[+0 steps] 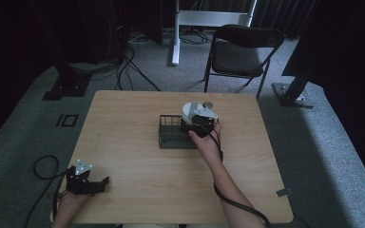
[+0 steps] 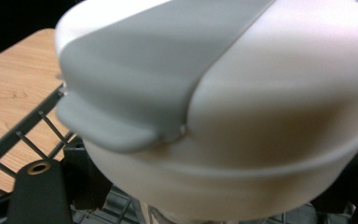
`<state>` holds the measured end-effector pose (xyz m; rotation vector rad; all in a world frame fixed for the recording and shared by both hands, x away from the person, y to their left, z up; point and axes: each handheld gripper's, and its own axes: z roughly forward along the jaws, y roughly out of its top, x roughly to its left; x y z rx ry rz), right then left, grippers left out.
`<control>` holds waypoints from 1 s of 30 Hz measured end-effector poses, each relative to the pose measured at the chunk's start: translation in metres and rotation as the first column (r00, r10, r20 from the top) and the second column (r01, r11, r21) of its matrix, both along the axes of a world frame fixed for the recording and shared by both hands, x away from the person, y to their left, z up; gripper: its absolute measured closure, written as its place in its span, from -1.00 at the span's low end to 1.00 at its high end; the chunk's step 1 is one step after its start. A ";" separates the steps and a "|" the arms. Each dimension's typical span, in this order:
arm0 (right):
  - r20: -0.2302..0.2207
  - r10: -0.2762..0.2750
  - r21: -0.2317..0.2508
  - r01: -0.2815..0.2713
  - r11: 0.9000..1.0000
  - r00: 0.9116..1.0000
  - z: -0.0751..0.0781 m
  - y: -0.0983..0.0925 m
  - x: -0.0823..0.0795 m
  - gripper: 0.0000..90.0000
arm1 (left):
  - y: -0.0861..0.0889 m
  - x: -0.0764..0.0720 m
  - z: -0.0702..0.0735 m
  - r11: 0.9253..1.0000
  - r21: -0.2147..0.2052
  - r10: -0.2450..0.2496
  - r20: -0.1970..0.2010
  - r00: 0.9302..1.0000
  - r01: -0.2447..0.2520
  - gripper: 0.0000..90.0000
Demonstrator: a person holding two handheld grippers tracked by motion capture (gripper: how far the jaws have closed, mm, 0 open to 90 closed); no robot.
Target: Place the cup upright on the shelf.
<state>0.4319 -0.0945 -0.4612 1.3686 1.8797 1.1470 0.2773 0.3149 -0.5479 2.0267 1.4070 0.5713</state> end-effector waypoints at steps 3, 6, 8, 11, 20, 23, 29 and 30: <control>-0.009 0.004 -0.001 -0.004 1.000 1.000 -0.002 0.001 0.001 -0.59 | 0.000 0.000 0.000 1.000 0.000 0.000 0.000 1.000 0.000 -0.99; -0.018 0.003 -0.002 -0.003 1.000 1.000 -0.004 0.001 0.002 -0.59 | 0.000 0.000 0.000 1.000 0.000 0.000 0.000 1.000 0.000 -0.99; -0.018 0.002 -0.012 -0.003 1.000 1.000 -0.005 0.002 0.002 -0.59 | 0.000 0.000 0.000 1.000 0.000 0.000 0.000 1.000 0.000 -0.99; -0.026 0.006 -0.021 -0.006 1.000 1.000 -0.007 0.002 0.003 -0.59 | 0.000 0.000 0.000 1.000 0.000 0.000 0.000 1.000 0.000 -0.99; -0.037 0.023 -0.060 -0.025 0.998 0.999 -0.008 0.004 0.004 -0.59 | 0.000 0.000 0.000 1.000 0.000 0.000 0.000 1.000 0.000 -0.99; -0.047 0.033 -0.070 -0.036 0.997 0.998 -0.009 0.004 0.005 -0.59 | 0.000 0.000 0.000 1.000 0.000 0.000 0.000 1.000 0.000 -0.99; -0.063 0.042 -0.064 -0.046 0.997 0.997 -0.008 0.002 0.005 -0.59 | 0.000 0.000 0.000 1.000 0.000 0.000 0.000 1.000 0.000 -0.99; -0.063 0.046 -0.062 -0.050 0.997 0.997 -0.009 0.001 0.005 -0.59 | 0.000 0.000 0.000 1.000 0.000 0.000 0.000 1.000 0.000 -0.99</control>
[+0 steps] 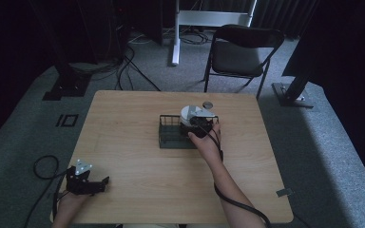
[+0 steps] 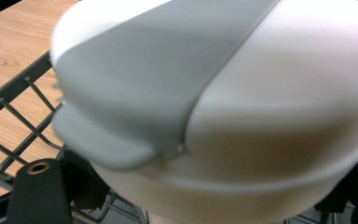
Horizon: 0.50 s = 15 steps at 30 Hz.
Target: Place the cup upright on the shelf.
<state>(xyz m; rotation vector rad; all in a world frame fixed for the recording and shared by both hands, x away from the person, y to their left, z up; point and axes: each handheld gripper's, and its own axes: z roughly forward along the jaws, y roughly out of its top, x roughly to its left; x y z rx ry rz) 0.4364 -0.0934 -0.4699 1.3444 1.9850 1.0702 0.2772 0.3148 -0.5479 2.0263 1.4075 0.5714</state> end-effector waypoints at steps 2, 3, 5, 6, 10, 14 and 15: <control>0.000 0.003 0.004 -0.003 1.000 1.000 -0.001 -0.002 -0.002 -0.59 | 0.000 0.000 0.000 1.000 0.000 0.000 0.000 1.000 0.000 -0.99; 0.003 0.006 0.005 -0.006 1.000 1.000 -0.001 -0.002 -0.003 -0.59 | 0.000 0.000 0.000 1.000 0.000 0.000 0.000 1.000 0.000 -0.99; 0.013 0.011 0.008 -0.012 1.000 1.000 -0.003 -0.004 -0.005 -0.59 | 0.000 0.000 0.000 1.000 0.000 0.000 0.000 1.000 0.000 -0.99; 0.017 0.010 0.011 -0.011 1.000 1.000 -0.003 -0.004 -0.006 -0.59 | 0.000 0.000 0.000 1.000 0.001 -0.001 0.000 1.000 0.001 -0.99; 0.039 0.006 0.023 -0.007 1.000 0.999 -0.007 -0.006 -0.008 -0.60 | 0.000 0.000 0.000 1.000 0.001 -0.001 0.000 1.000 0.001 -0.99; 0.053 0.008 0.034 -0.010 0.999 0.999 -0.009 -0.008 -0.009 -0.60 | 0.000 0.000 0.000 1.000 0.000 0.000 0.000 1.000 0.000 -0.99; 0.058 0.009 0.035 -0.011 0.999 0.998 -0.009 -0.008 -0.009 -0.60 | 0.000 0.000 0.000 1.000 0.000 0.000 0.000 1.000 0.000 -0.99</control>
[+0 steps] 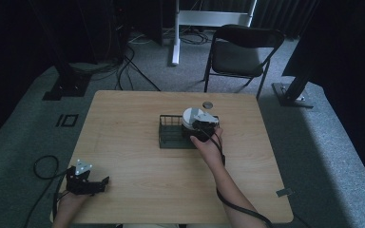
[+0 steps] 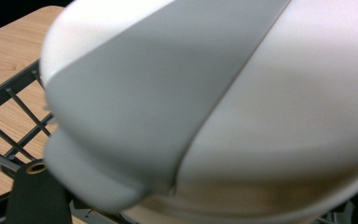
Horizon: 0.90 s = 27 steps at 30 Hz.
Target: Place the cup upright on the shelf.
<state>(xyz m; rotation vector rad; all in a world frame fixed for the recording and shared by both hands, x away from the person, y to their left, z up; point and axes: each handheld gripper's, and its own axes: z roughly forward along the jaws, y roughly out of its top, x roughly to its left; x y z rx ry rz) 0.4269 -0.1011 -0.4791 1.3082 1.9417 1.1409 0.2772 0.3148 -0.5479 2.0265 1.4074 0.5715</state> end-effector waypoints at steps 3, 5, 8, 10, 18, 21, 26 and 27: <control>0.007 0.006 0.001 -0.006 1.000 1.000 -0.001 -0.001 0.000 -0.60 | 0.000 0.000 0.000 1.000 0.000 0.000 0.000 1.000 0.000 -0.99; 0.012 0.010 0.001 -0.010 1.000 1.000 -0.001 -0.001 0.000 -0.60 | 0.000 0.000 0.000 1.000 0.001 -0.001 0.000 1.000 0.001 -0.99; 0.028 0.021 -0.002 -0.021 1.000 0.999 -0.002 -0.002 0.000 -0.60 | 0.000 0.000 0.000 1.000 0.000 -0.001 0.000 1.000 0.001 -0.99; 0.029 0.030 -0.008 -0.030 1.000 0.999 -0.003 -0.003 -0.001 -0.63 | 0.000 0.000 0.000 1.000 0.000 0.000 0.000 1.000 0.000 -0.99; 0.039 0.065 0.035 -0.066 0.997 0.997 -0.004 -0.009 -0.004 -0.73 | 0.000 0.000 0.000 1.000 0.000 0.000 0.000 1.000 0.000 -0.99; 0.044 0.071 0.044 -0.073 0.996 0.997 -0.004 -0.011 -0.006 -0.75 | 0.000 0.000 0.000 1.000 0.000 0.000 0.000 1.000 0.000 -0.99; 0.081 0.069 0.037 -0.072 0.997 0.994 -0.006 -0.017 -0.010 -0.75 | 0.000 0.000 0.000 1.000 0.001 0.000 0.000 1.000 0.000 -0.99; 0.085 0.069 0.034 -0.072 0.997 0.994 -0.006 -0.018 -0.011 -0.74 | 0.000 0.000 0.000 1.000 0.001 -0.001 0.000 1.000 0.001 -0.99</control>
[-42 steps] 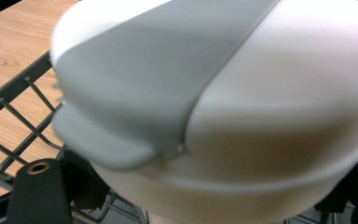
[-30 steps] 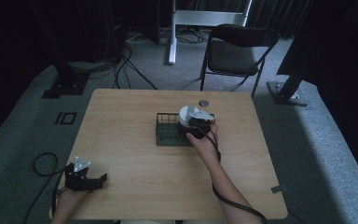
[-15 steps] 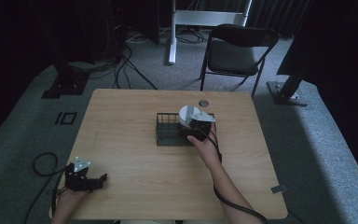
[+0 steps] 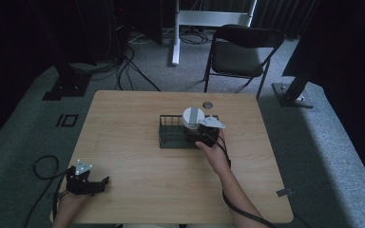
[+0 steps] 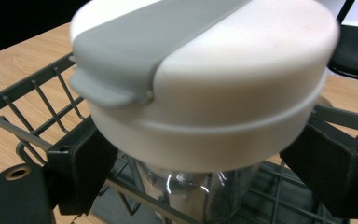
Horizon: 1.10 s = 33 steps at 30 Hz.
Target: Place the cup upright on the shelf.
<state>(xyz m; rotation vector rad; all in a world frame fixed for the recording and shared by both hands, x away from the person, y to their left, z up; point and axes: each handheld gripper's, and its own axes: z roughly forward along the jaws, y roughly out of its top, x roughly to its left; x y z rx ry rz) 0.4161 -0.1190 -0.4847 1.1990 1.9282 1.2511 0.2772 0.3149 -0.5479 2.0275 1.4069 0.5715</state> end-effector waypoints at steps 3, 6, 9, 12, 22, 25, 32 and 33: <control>0.009 0.013 -0.006 -0.013 1.000 1.000 0.001 -0.002 -0.003 -0.75 | 0.000 0.000 0.000 1.000 0.000 0.000 0.000 1.000 0.000 -0.99; 0.015 0.020 -0.002 -0.020 1.000 1.000 0.003 -0.003 -0.005 -0.74 | 0.000 0.000 0.000 1.000 0.000 0.000 0.000 1.000 0.000 -0.99; 0.019 0.026 0.008 -0.026 1.000 0.999 0.004 -0.004 -0.009 -0.74 | 0.000 0.000 0.000 1.000 -0.001 0.001 0.000 1.000 -0.001 -0.99; 0.027 0.032 0.014 -0.033 0.999 0.999 0.006 -0.005 -0.013 -0.74 | 0.000 0.000 0.000 1.000 -0.001 0.001 0.000 1.000 -0.001 -0.99; 0.045 0.047 0.018 -0.048 0.999 0.998 0.010 -0.011 -0.025 -0.74 | 0.000 0.000 0.000 1.000 -0.001 0.001 0.000 1.000 -0.001 -0.99; 0.053 0.055 0.017 -0.056 0.998 0.997 0.009 -0.015 -0.031 -0.74 | 0.000 0.000 0.000 1.000 -0.001 0.001 0.001 1.000 -0.001 -0.99; 0.061 0.062 0.023 -0.063 0.998 0.996 0.008 -0.022 -0.045 -0.74 | 0.000 0.000 0.000 1.000 0.000 0.000 0.000 1.000 0.000 -0.99; 0.066 0.062 0.022 -0.063 0.998 0.996 0.008 -0.024 -0.047 -0.74 | 0.000 0.000 0.000 1.000 0.000 0.000 0.000 1.000 0.000 -0.99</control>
